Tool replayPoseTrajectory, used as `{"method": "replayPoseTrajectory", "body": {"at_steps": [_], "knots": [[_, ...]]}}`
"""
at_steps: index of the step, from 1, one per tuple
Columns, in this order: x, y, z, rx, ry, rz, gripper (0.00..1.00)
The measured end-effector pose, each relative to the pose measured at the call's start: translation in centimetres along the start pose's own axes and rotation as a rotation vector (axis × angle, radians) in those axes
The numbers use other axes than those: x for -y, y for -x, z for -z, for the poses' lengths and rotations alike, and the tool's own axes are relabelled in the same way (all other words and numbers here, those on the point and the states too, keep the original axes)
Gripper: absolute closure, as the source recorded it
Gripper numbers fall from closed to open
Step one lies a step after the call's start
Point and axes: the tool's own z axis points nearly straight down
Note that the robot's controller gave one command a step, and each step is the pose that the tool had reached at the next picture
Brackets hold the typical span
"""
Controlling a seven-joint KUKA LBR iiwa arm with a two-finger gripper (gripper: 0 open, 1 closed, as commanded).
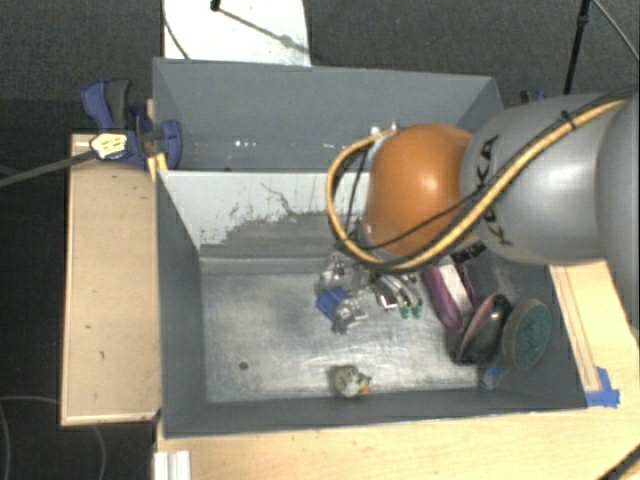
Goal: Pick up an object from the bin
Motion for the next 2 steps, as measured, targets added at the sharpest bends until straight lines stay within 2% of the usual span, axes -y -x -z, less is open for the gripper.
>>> {"method": "replayPoseTrajectory", "body": {"at_steps": [2], "knots": [[0.0, 0.3, 2.4, 0.001, 0.000, -0.004, 1.00]]}}
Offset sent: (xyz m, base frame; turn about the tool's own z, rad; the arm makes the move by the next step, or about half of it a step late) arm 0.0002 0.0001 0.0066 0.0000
